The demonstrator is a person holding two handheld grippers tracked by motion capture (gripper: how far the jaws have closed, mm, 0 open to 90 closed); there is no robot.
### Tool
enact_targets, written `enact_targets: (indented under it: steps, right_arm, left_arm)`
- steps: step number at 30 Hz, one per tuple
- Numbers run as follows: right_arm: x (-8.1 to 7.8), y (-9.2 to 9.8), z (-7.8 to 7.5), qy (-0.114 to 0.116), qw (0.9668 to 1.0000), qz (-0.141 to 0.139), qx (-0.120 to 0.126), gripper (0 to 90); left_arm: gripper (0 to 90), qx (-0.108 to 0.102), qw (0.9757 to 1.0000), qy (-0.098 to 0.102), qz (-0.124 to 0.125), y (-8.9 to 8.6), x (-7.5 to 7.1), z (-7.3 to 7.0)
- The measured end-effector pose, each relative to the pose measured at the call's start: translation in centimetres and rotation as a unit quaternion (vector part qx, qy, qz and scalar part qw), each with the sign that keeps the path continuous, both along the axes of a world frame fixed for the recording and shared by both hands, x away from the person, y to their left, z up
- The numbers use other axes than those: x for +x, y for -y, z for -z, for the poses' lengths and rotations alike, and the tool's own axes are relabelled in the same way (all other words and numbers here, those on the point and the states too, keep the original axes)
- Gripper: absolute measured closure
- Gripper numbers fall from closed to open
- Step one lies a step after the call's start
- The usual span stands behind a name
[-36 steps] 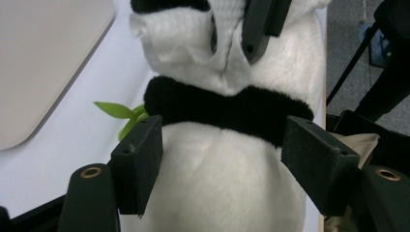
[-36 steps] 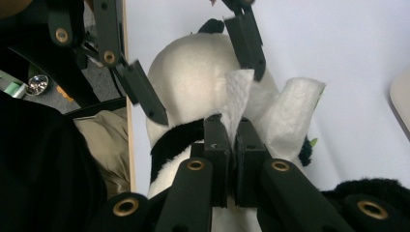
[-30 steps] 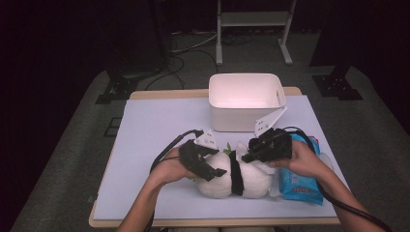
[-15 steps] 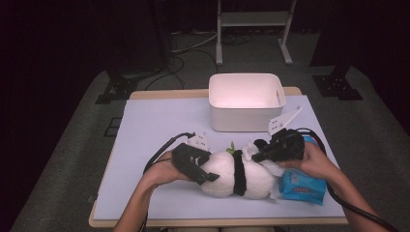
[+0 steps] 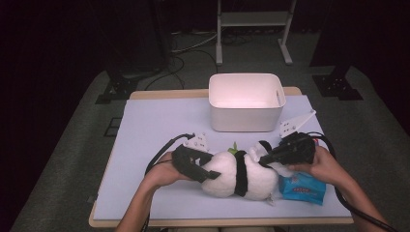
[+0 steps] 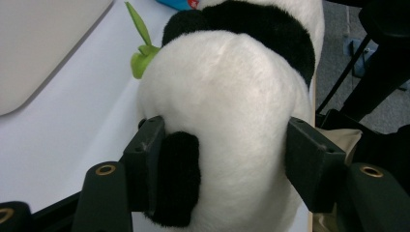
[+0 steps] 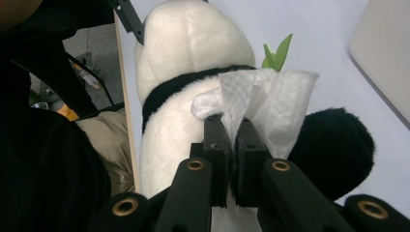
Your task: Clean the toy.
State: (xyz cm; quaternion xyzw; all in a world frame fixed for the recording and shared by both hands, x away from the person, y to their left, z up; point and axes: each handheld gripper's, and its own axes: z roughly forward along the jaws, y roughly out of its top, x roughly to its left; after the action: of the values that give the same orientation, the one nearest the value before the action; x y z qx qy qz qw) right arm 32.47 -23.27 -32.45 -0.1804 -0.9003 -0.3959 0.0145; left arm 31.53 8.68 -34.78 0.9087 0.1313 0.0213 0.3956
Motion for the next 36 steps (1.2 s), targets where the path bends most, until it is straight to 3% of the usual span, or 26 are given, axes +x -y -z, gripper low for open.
enact_targets:
  steps: [7,15,18,30,36]
  right_arm:
    - [-0.1,-1.1,-0.7,0.004,1.0000,-0.006,0.001,85.7]
    - [0.0,-4.8,-0.6,0.011,0.9987,-0.050,-0.008,85.6]
    - [-0.3,-5.3,-0.4,0.013,0.9982,-0.057,-0.013,85.6]
    - [-0.6,-2.0,0.0,0.006,0.9995,-0.029,-0.011,85.6]
    - [-0.5,-0.6,0.4,-0.003,0.9999,-0.012,-0.002,85.7]
  left_arm:
    - [40.6,0.002,1.0000,0.006,-0.005,0.6,0.1,-0.9]
    - [41.1,0.018,0.9997,0.003,-0.015,0.5,0.5,-1.1]
    - [41.2,0.014,0.9998,-0.006,-0.014,-0.1,0.8,-0.7]
    - [42.8,0.002,0.9989,-0.029,-0.037,-1.9,1.8,0.1]
    - [43.6,-0.001,0.9989,-0.032,-0.034,-2.0,1.8,0.1]
